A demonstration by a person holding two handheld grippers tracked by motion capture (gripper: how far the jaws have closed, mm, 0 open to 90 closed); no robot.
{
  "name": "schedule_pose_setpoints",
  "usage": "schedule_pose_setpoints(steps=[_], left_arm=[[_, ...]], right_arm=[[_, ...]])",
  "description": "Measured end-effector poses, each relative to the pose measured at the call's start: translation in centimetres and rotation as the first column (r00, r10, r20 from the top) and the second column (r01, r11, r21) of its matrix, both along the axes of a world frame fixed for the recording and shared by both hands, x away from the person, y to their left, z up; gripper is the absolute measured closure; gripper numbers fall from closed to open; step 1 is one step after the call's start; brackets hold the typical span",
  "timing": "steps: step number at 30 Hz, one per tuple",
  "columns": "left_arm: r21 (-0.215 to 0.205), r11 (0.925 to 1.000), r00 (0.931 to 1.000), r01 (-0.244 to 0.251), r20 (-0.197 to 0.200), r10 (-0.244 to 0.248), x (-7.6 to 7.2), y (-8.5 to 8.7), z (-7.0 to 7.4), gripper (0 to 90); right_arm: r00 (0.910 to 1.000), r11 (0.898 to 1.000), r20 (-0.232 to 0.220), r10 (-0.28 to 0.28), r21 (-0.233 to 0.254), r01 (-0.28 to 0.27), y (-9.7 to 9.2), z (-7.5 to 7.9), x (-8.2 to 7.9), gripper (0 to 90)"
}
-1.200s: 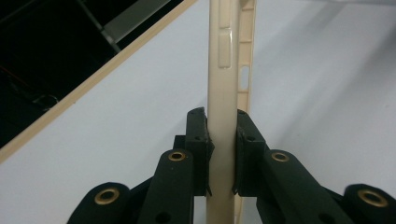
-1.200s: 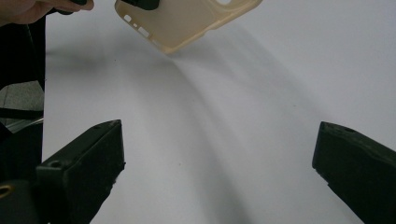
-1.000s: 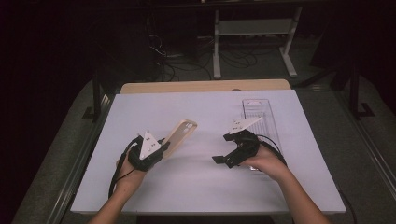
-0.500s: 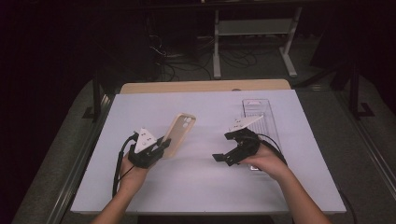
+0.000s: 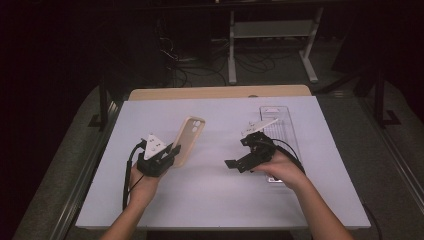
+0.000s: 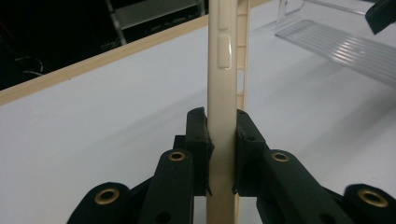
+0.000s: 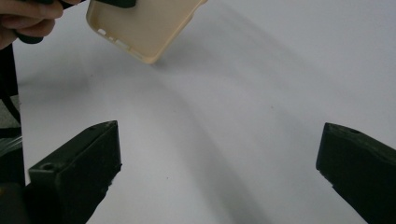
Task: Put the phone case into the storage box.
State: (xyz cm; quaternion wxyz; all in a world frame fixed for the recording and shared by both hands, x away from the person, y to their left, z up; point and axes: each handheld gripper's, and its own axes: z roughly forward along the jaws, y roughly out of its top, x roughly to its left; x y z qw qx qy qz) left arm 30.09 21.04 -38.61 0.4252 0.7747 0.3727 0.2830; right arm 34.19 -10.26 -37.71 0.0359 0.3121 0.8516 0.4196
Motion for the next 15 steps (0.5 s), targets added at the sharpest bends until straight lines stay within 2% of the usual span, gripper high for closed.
schedule_pose_setpoints(steps=[3, 7, 10, 11, 15], left_arm=[[-0.005, 0.9996, 0.9996, -0.027, -0.012, 0.027, 0.2, 0.0, 0.1, 78.8], [-0.009, 0.9985, 0.9985, -0.055, -0.006, 0.055, 0.2, -0.1, 0.6, 78.8], [-0.019, 0.9975, 0.9977, -0.067, 0.002, 0.067, 0.2, -0.3, 0.8, 78.8], [-0.054, 0.9951, 0.9966, -0.083, 0.001, 0.083, 0.0, -0.6, 0.8, 78.8], [-0.078, 0.9934, 0.9963, -0.085, 0.007, 0.085, -0.1, -0.5, 0.8, 78.8]], right_arm=[[0.9999, 1.0, 0.003, -0.015, -0.004, 0.015, 0.2, 0.3, 0.3, 0.0], [0.9995, 1.0, -0.026, -0.019, 0.016, 0.02, 0.4, 0.7, 1.0, 0.0], [0.9996, 0.999, -0.017, -0.022, 0.028, 0.023, 0.7, 0.8, 1.4, 0.0], [0.9994, 0.999, -0.025, -0.024, 0.038, 0.025, 0.8, 0.9, 1.5, 0.0], [0.9993, 0.998, -0.023, -0.029, 0.063, 0.03, 1.3, 1.1, 2.0, 0.0]])
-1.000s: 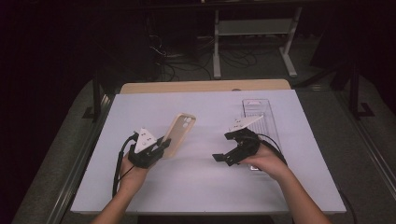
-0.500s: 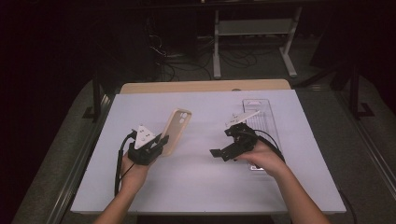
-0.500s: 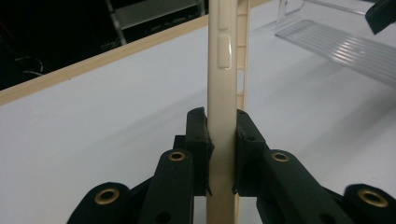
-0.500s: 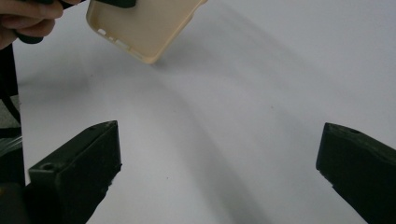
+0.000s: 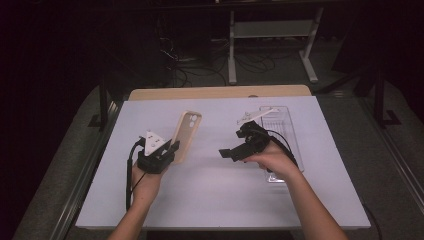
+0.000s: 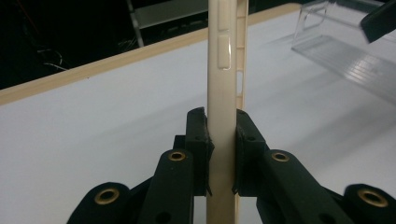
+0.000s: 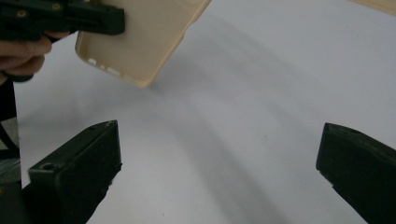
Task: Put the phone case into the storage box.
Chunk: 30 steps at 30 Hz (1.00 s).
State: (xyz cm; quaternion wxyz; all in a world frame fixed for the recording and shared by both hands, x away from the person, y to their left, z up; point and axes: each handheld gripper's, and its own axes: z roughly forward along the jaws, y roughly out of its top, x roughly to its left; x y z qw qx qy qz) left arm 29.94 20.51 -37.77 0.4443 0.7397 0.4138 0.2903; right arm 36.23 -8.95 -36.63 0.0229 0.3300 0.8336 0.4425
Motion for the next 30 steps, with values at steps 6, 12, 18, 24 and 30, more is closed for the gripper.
schedule_pose_setpoints(steps=[6, 12, 18, 24, 30], left_arm=[[-0.012, 0.9999, 1.0, 0.0, 0.006, 0.001, -0.1, 0.0, -0.1, 78.8], [-0.005, 1.0, 1.0, -0.002, 0.007, 0.002, -0.2, -0.1, -0.3, 78.8], [0.0, 1.0, 0.9999, -0.007, 0.013, 0.007, -0.4, -0.2, -0.4, 78.8], [-0.001, 1.0, 0.9997, -0.007, 0.022, 0.007, -0.5, -0.4, -0.6, 78.8], [-0.007, 0.9999, 0.9996, -0.008, 0.027, 0.008, -0.7, -0.4, -0.7, 78.8]], right_arm=[[1.0, 0.999, 0.0, 0.001, 0.035, -0.001, 1.0, -0.3, 0.2, 0.0], [0.9998, 0.998, -0.018, 0.002, 0.064, -0.001, 1.5, -0.8, 0.2, 0.0], [0.9993, 0.996, -0.036, 0.002, 0.091, 0.002, 1.8, -1.2, 0.3, 0.0], [0.9981, 0.99, -0.061, -0.001, 0.142, 0.01, 1.9, -1.4, 0.3, 0.0], [0.9975, 0.987, -0.069, -0.014, 0.161, 0.025, 2.1, -1.7, 0.3, 0.0]])
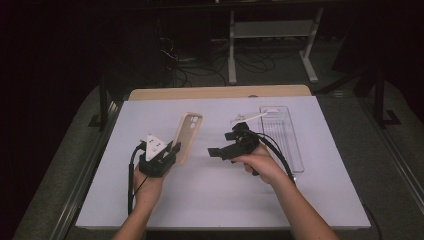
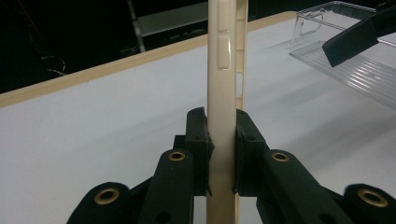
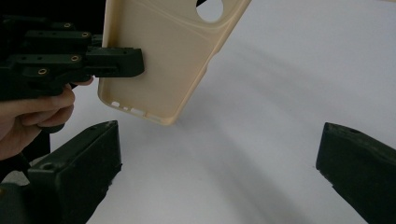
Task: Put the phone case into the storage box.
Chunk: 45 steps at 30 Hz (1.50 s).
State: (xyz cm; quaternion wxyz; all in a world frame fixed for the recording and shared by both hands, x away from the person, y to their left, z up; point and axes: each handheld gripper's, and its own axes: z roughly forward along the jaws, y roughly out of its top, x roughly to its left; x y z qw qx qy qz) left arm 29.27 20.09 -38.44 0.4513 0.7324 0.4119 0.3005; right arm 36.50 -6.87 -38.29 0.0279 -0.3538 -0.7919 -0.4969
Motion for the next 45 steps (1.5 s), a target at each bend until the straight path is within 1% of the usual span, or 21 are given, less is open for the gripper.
schedule_pose_setpoints(steps=[5, 6, 14, 15, 16, 17, 21, 23, 24, 25, 28, 29, 30, 32, 38, 39, 41, 42, 43, 44, 45], left_arm=[[0.005, 1.0, 1.0, 0.001, 0.002, -0.001, -0.1, -0.1, 0.0, 78.8], [-0.003, 1.0, 1.0, 0.001, 0.005, -0.001, -0.1, -0.2, 0.0, 78.8], [-0.002, 0.9999, 0.9998, 0.016, 0.009, -0.016, -0.4, -0.9, -0.1, 78.8], [-0.007, 0.9998, 0.9997, 0.019, 0.013, -0.019, -0.4, -1.0, -0.1, 78.8], [0.004, 0.9997, 0.9997, 0.023, 0.012, -0.023, -0.4, -1.0, -0.1, 78.8], [-0.003, 0.9998, 0.9998, 0.02, 0.009, -0.02, -0.5, -1.2, -0.1, 78.8], [-0.001, 0.9996, 0.9995, 0.027, 0.018, -0.027, -0.6, -1.5, -0.1, 78.8], [-0.005, 0.9995, 0.9994, 0.03, 0.02, -0.03, -0.7, -1.6, -0.1, 78.8], [0.004, 0.9994, 0.9993, 0.033, 0.019, -0.033, -0.7, -1.6, -0.1, 78.8], [-0.001, 0.9995, 0.9993, 0.033, 0.018, -0.033, -0.7, -1.8, -0.1, 78.8], [0.008, 0.9992, 0.9989, 0.039, 0.024, -0.04, -0.7, -1.9, -0.1, 78.8], [0.041, 0.998, 0.9985, 0.048, 0.024, -0.049, -0.7, -1.7, 0.0, 78.8], [0.04, 0.998, 0.9985, 0.048, 0.024, -0.049, -0.7, -1.8, 0.0, 78.8], [0.021, 0.9987, 0.9986, 0.047, 0.025, -0.047, -0.8, -2.0, -0.1, 78.9], [0.032, 0.9976, 0.9976, 0.062, 0.03, -0.063, -0.9, -2.3, -0.1, 78.8], [0.031, 0.9976, 0.9978, 0.062, 0.022, -0.063, -1.0, -2.4, -0.1, 78.8], [0.023, 0.9976, 0.9974, 0.066, 0.029, -0.066, -1.0, -2.6, -0.1, 78.8], [0.028, 0.9972, 0.9973, 0.069, 0.025, -0.07, -1.1, -2.6, -0.1, 78.8], [0.034, 0.997, 0.9973, 0.07, 0.021, -0.07, -1.1, -2.7, -0.1, 78.8], [0.024, 0.9972, 0.997, 0.072, 0.028, -0.072, -1.1, -2.8, -0.2, 78.8], [0.033, 0.9965, 0.9966, 0.077, 0.027, -0.078, -1.1, -2.8, -0.2, 78.9]], right_arm=[[1.0, 1.0, -0.003, 0.003, 0.017, -0.003, 0.2, -0.2, 0.0, 0.0], [1.0, 1.0, -0.003, 0.002, 0.023, -0.002, 0.2, -0.3, 0.0, 0.0], [0.9995, 0.992, -0.028, -0.014, 0.126, 0.017, 0.5, -0.7, 0.1, 0.0], [0.9994, 0.991, -0.03, -0.015, 0.134, 0.018, 0.5, -0.7, 0.1, 0.0], [0.9994, 0.99, -0.032, -0.014, 0.139, 0.019, 0.5, -0.7, 0.1, 0.0], [0.9994, 0.989, -0.031, -0.013, 0.148, 0.017, 0.6, -0.8, 0.2, 0.0], [0.9987, 0.985, -0.05, -0.01, 0.174, 0.018, 0.7, -1.0, 0.2, 0.0], [0.9985, 0.982, -0.054, -0.009, 0.189, 0.019, 0.9, -1.0, 0.2, 0.0], [0.9986, 0.981, -0.053, -0.008, 0.195, 0.018, 0.9, -1.1, 0.2, 0.0], [0.9981, 0.979, -0.061, -0.007, 0.202, 0.019, 1.0, -1.1, 0.2, 0.0], [0.9973, 0.973, -0.073, -0.006, 0.23, 0.023, 1.2, -1.2, 0.2, 0.0], [0.9971, 0.971, -0.075, -0.005, 0.238, 0.023, 1.2, -1.2, 0.2, 0.0], [0.9969, 0.97, -0.079, -0.005, 0.244, 0.024, 1.2, -1.2, 0.2, 0.0], [0.9963, 0.966, -0.086, -0.007, 0.256, 0.029, 1.3, -1.3, 0.2, 0.0], [0.9942, 0.956, -0.107, -0.008, 0.29, 0.039, 1.4, -1.5, 0.3, 0.0], [0.994, 0.953, -0.109, -0.008, 0.299, 0.04, 1.4, -1.5, 0.3, 0.0], [0.9942, 0.951, -0.107, -0.012, 0.307, 0.045, 1.4, -1.5, 0.4, 0.0], [0.993, 0.95, -0.117, -0.014, 0.309, 0.05, 1.4, -1.5, 0.4, 0.0], [0.9933, 0.948, -0.114, -0.017, 0.313, 0.052, 1.4, -1.5, 0.4, 0.0], [0.9932, 0.946, -0.115, -0.016, 0.319, 0.053, 1.4, -1.5, 0.4, 0.0], [0.9928, 0.944, -0.119, -0.017, 0.326, 0.055, 1.4, -1.5, 0.4, 0.0]])
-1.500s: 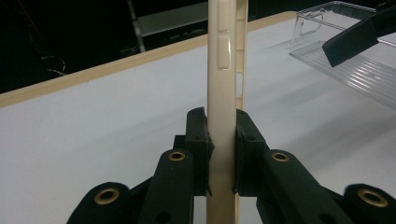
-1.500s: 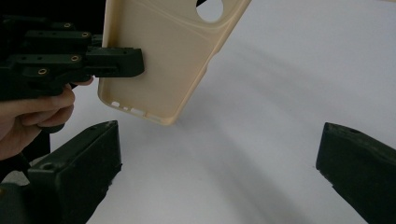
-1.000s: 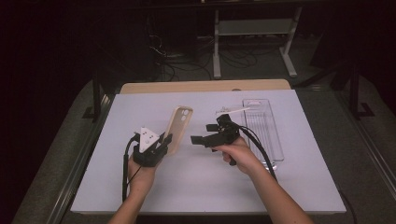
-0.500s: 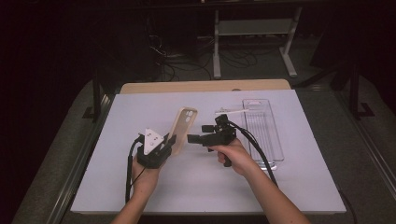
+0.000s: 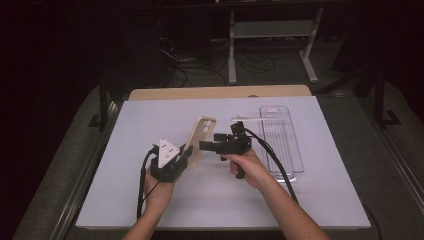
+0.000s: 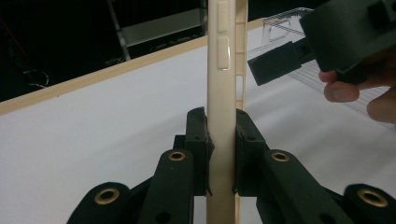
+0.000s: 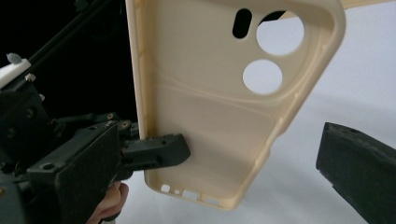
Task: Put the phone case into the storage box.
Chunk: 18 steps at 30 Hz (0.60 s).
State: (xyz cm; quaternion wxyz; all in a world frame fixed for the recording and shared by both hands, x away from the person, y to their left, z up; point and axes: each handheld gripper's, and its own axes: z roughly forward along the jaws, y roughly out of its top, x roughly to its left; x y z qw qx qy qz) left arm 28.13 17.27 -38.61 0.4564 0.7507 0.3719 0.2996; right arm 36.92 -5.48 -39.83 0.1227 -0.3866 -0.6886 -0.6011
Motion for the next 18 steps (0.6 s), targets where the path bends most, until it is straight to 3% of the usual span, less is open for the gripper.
schedule_pose_setpoints(steps=[2, 18], left_arm=[[-0.005, 1.0, 1.0, 0.002, -0.002, -0.002, -0.1, -0.2, 0.0, 78.9], [0.009, 0.9993, 0.9993, 0.037, 0.001, -0.037, -0.5, -1.4, -0.3, 78.8]], right_arm=[[0.9998, 1.0, -0.017, -0.006, 0.006, 0.006, 0.0, 0.0, 0.0, 0.0], [0.9994, 0.999, -0.023, -0.026, 0.039, 0.027, 0.2, -0.1, 0.0, 0.0]])
